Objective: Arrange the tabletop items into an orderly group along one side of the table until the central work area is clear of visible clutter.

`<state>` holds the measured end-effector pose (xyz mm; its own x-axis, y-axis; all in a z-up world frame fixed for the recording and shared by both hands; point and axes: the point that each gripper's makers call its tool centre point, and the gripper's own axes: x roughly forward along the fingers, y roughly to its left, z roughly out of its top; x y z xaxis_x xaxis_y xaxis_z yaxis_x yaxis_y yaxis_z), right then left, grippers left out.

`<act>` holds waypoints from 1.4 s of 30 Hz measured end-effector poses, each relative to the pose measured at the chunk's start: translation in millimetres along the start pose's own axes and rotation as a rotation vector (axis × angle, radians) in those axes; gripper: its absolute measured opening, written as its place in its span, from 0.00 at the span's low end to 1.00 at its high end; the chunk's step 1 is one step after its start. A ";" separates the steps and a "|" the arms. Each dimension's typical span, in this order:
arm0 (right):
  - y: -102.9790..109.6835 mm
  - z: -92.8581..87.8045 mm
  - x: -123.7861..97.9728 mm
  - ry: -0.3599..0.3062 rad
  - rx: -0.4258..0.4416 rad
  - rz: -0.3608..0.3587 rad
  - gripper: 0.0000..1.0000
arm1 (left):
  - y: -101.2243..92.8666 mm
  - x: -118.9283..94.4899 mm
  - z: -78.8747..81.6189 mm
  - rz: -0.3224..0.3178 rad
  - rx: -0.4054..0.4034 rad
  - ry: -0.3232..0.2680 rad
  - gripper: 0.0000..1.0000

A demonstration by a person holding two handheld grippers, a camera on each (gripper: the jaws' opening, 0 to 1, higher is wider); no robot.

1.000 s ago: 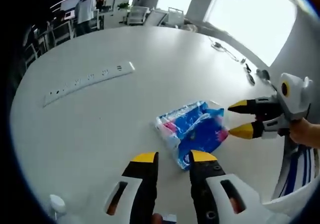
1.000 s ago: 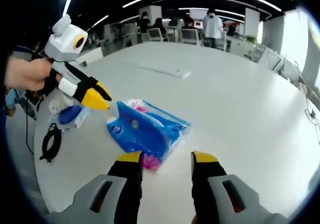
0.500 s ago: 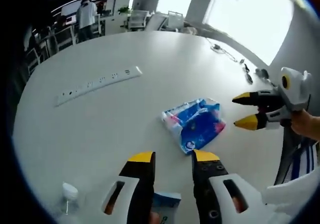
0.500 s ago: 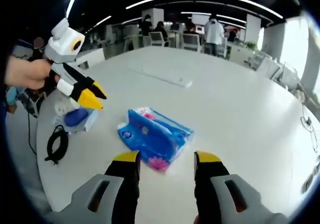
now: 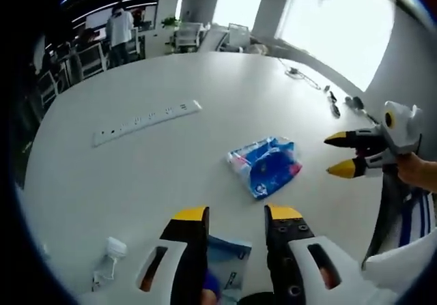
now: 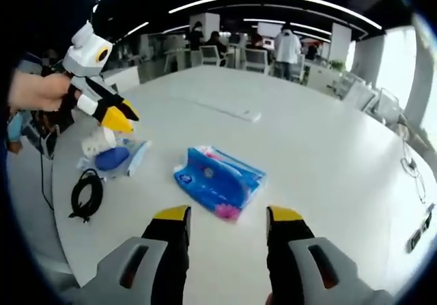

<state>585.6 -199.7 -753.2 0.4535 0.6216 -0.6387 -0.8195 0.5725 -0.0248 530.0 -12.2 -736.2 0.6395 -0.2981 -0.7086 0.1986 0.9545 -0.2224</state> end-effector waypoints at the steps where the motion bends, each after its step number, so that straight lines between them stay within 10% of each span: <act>1: 1.7 0.3 -1.9 -0.001 -0.002 -0.004 0.43 | 1.5 -2.9 -2.4 0.003 0.002 -0.003 0.29; 27: 55.1 3.3 -17.6 0.010 0.007 -0.017 0.43 | 62.1 -79.0 -77.5 0.084 -0.055 0.013 0.32; 42: 78.6 13.1 -10.7 0.001 0.016 -0.009 0.42 | 81.0 -97.4 -92.4 0.105 -0.058 0.018 0.31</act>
<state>521.0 -154.4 -738.2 0.4600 0.6159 -0.6395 -0.8101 0.5861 -0.0183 415.2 94.0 -747.0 0.6408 -0.1974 -0.7419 0.0878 0.9789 -0.1847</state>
